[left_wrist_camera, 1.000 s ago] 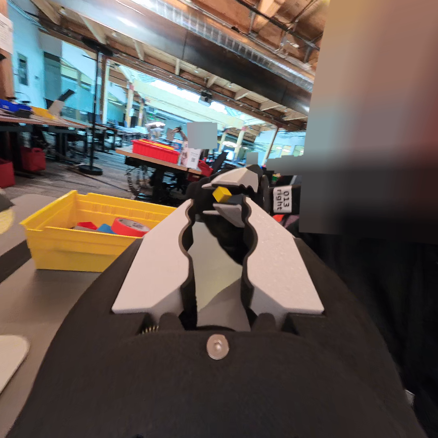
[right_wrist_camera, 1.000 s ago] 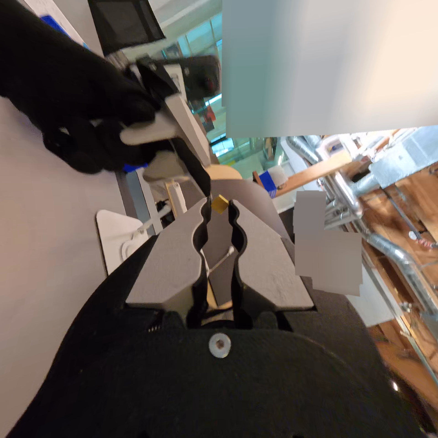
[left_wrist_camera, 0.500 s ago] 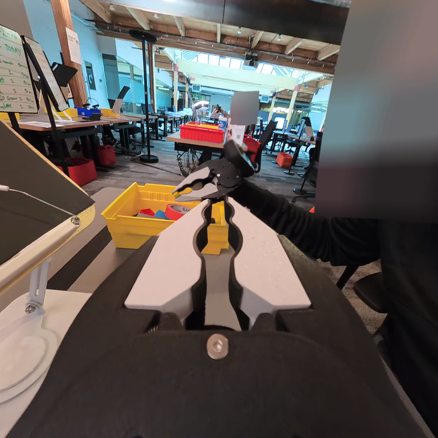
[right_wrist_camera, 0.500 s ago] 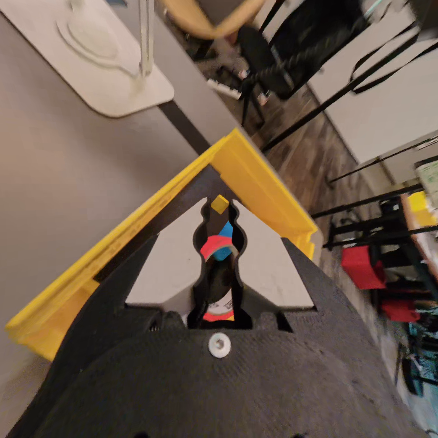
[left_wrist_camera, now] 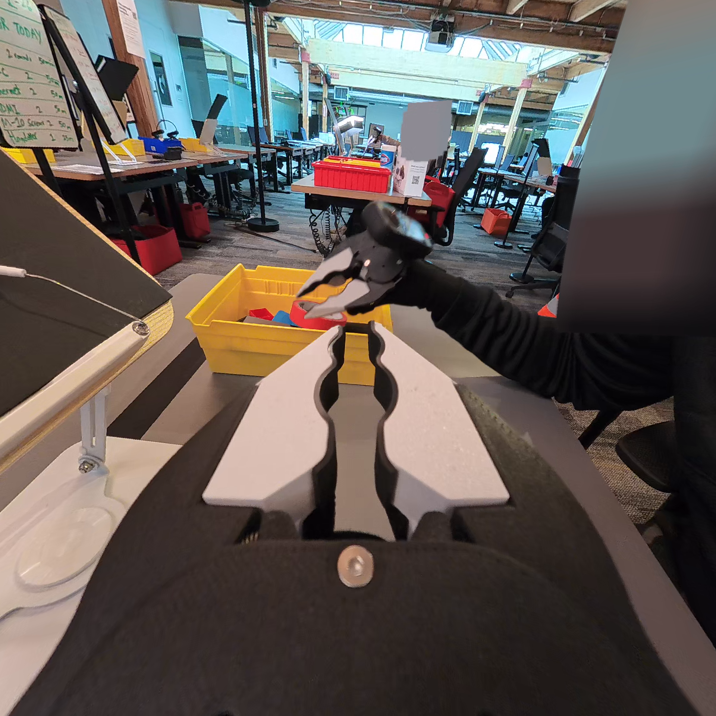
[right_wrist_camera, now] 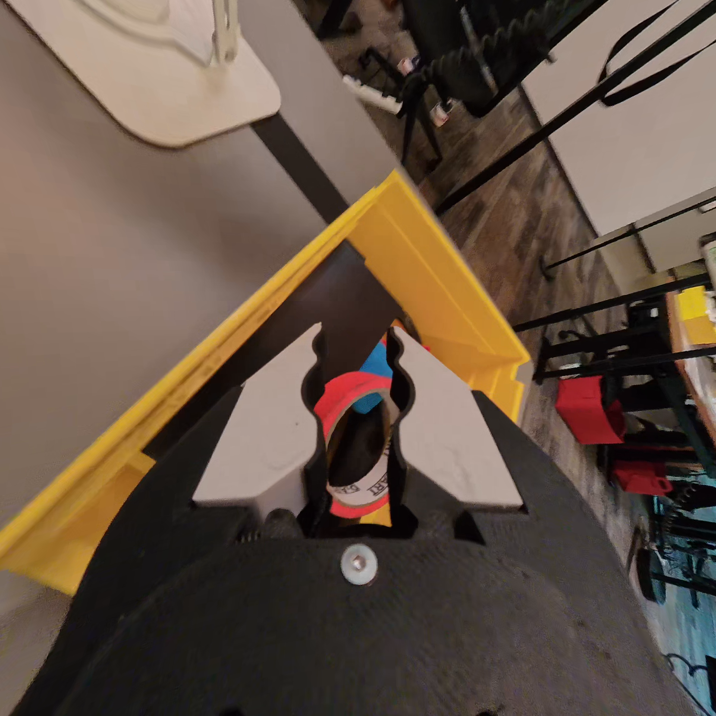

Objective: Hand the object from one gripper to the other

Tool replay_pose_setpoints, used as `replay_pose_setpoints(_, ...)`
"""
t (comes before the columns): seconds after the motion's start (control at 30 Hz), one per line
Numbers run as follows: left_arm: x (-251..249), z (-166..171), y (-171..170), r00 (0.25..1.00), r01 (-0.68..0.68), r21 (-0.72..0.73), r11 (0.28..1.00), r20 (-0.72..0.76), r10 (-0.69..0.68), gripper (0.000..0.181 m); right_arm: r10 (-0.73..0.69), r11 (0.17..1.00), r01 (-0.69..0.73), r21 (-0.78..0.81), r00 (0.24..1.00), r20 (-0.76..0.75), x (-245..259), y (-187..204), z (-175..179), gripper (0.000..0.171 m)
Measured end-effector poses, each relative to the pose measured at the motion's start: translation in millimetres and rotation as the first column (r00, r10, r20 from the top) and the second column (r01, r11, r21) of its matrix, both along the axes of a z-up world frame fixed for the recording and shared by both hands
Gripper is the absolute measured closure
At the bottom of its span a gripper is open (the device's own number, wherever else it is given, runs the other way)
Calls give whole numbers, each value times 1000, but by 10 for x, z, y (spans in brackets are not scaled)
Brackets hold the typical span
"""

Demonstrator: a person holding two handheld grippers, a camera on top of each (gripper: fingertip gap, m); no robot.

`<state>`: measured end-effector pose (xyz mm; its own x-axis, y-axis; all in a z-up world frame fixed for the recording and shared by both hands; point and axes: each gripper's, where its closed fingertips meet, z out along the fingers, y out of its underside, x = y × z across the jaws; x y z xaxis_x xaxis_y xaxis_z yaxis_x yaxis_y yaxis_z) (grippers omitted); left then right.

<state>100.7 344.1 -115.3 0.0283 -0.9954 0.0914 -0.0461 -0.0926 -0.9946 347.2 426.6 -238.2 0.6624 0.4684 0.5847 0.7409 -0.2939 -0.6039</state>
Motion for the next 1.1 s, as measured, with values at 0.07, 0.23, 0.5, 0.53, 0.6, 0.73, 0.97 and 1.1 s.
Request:
replay_pose_setpoints(0.07,1,1,16,1000,-13,7,1000,-2,13,171,22,998,-21,62,1000,-15,-141,-6,236,145)
replay_pose_setpoints(0.23,10,-12,58,998,-53,33,998,-19,54,168,195,953,-184,242,981,-22,-924,-58,912,145)
replay_pose_setpoints(0.5,-118,38,183,982,-158,157,975,-81,172,165,508,812,-405,420,845,-168,-2310,-105,1794,144)
replay_pose_setpoints(0.53,-153,52,208,978,-173,174,969,-85,190,165,526,802,-413,431,831,-182,-2420,-96,1844,144)
replay_pose_setpoints(0.6,-241,66,281,968,-206,207,956,-102,231,165,553,788,-418,452,804,-221,-2594,-83,1920,143)
replay_pose_setpoints(0.73,-498,126,480,937,-294,253,922,-112,330,164,606,763,-443,471,744,-281,-2830,-104,1982,144)
replay_pose_setpoints(0.97,-1237,161,780,817,-467,368,804,-169,552,162,587,771,-458,443,782,-212,-2750,-21,1840,143)
replay_pose_setpoints(1.1,-2052,123,921,660,-573,468,673,-223,717,162,596,770,-480,420,777,-204,-2757,-16,1783,142)
